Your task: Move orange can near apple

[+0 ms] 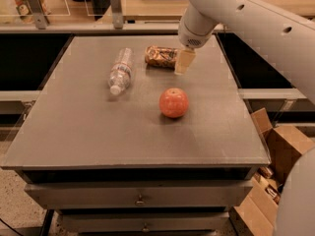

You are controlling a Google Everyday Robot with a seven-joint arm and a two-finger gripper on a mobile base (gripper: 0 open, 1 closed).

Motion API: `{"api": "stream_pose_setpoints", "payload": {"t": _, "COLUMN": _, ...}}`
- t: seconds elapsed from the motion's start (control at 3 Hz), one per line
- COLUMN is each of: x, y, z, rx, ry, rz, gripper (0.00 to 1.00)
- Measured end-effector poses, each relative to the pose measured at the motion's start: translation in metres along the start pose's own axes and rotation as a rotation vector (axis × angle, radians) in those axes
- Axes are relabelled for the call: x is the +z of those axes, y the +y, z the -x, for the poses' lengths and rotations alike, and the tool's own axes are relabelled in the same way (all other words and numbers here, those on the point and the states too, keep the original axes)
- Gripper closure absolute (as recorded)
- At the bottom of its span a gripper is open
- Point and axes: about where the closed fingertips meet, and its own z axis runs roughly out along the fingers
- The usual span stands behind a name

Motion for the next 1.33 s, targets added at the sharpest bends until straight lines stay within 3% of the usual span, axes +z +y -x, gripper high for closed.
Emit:
{"api": "stream_pose_setpoints", "payload": {"t": 0.33, "x": 0.033, "y": 0.000, "z": 0.014, "rx": 0.004, "ry": -0.032, "rz": 0.034, "gripper": 0.19}}
{"api": "stream_pose_setpoints", "payload": {"t": 1.33, "x": 0.045, "y": -0.001, "z": 0.011, "rx": 0.008, "ry": -0.029, "rz": 0.058, "gripper": 0.27}}
